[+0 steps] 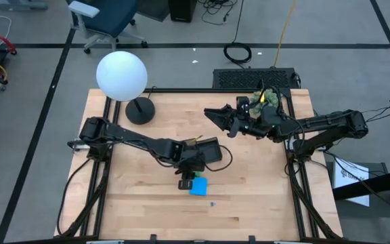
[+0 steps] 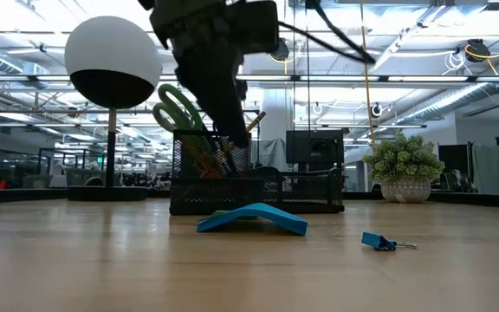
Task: Pick and place office supplies into organizer
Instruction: Put the green eraser into the black desk organizer
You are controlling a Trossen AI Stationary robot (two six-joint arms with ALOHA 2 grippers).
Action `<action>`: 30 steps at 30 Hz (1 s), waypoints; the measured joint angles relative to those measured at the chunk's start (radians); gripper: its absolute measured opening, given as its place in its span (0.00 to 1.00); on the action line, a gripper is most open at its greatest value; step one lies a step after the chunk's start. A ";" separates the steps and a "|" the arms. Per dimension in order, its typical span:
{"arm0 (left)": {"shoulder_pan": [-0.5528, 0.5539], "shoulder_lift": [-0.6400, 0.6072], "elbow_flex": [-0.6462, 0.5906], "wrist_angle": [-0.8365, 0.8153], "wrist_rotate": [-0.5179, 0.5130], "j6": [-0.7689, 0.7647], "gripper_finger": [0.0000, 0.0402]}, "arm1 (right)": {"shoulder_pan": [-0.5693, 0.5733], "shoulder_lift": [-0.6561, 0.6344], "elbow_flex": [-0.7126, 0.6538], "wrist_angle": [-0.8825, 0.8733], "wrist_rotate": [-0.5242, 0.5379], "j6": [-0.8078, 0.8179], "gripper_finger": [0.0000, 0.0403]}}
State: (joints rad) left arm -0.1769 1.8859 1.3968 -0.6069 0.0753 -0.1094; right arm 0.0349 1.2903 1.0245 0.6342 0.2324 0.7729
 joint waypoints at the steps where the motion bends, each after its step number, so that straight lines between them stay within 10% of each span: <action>1: 0.002 0.010 0.000 0.002 0.009 0.003 0.31 | 0.000 0.000 0.000 -0.003 -0.001 0.007 0.37; 30: 0.040 0.092 0.001 -0.133 -0.146 0.130 0.31 | 0.000 0.000 0.000 -0.131 -0.106 0.083 0.37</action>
State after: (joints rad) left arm -0.1371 1.9778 1.3975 -0.7403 -0.0705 0.0208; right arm 0.0345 1.2907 1.0245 0.5030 0.1261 0.8562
